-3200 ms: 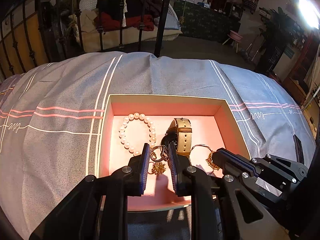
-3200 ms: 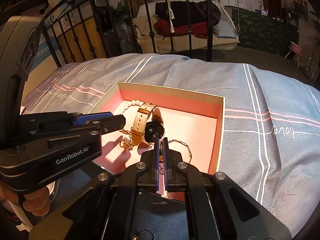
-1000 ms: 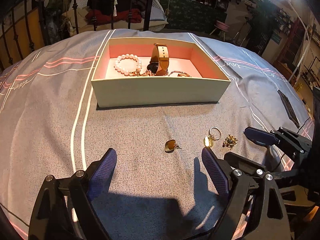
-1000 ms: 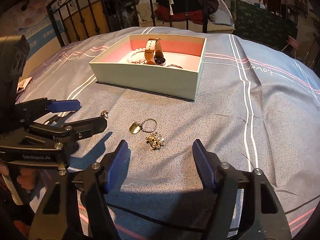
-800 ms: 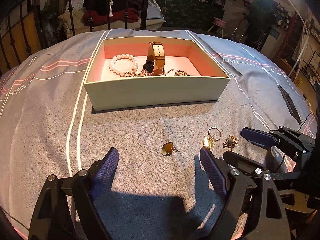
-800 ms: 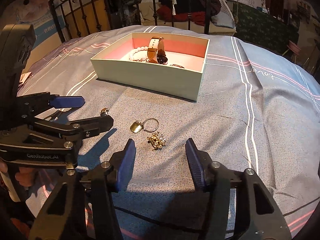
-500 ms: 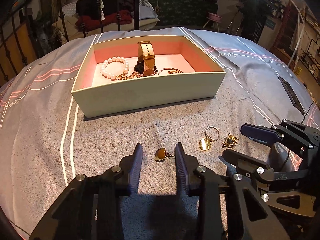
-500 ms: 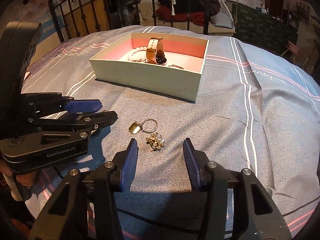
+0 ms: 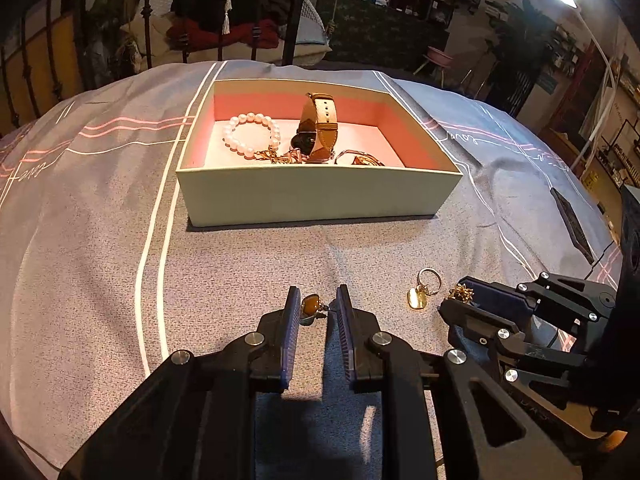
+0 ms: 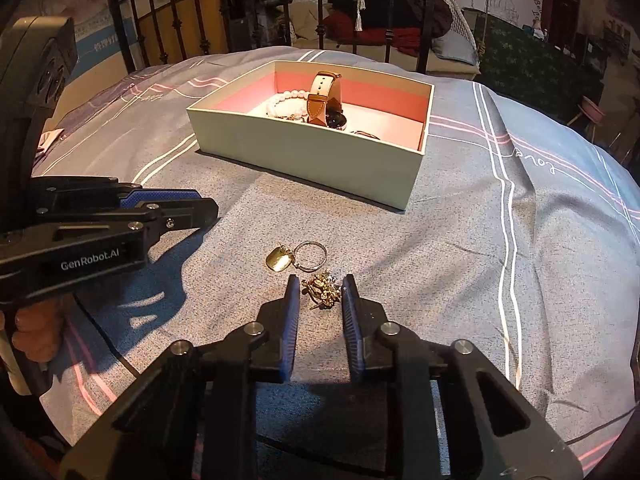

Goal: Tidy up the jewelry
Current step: 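Grasp the amber pendant earring with the left gripper while the right gripper grasps the gold flower earring, then carry the amber earring and gold flower earring into the box with both grippers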

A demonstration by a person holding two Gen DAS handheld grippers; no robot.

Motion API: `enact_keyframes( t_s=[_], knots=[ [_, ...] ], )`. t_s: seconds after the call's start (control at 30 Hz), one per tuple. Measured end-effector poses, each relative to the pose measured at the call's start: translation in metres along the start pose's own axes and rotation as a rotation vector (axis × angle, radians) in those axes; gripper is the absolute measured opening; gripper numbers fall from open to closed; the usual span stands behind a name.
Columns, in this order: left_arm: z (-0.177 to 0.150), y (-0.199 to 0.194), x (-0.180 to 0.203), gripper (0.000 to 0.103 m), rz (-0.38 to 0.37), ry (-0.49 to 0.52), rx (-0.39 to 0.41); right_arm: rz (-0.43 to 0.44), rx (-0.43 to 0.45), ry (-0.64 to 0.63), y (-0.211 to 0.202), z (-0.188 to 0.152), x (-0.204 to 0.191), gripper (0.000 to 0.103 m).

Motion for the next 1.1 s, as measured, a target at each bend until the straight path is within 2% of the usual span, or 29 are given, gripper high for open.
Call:
enact_keyframes(
  t_s=[0.17,0.37,0.83,1.1],
  knots=[
    [0.002,-0.005,-0.008,0.018,-0.009,-0.041,0.004,0.002,0.016,0.007,-0.003,0.0,0.0,0.02],
    [0.009,-0.011,-0.008,0.018,-0.01,-0.04,0.019,0.027,0.046,0.062,-0.012,0.004,0.006,0.02],
    [0.031,-0.029,-0.022,0.018,-0.02,-0.102,0.071,0.034,0.067,0.067,-0.018,0.01,0.006,0.02],
    [0.045,-0.03,-0.01,0.018,-0.029,-0.066,0.09,0.046,0.093,0.057,-0.022,0.032,0.002,0.02]
  ],
)
Point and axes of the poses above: each gripper's, at about its wrist camera, not at the fingertips, and y roughly the way its jaws point, x to its right, z to its top, the point moved 7 cm from there along y, roughly the way its jaws point, and after that the axes turned 3 degrees about -z, right-handed, at the moved point
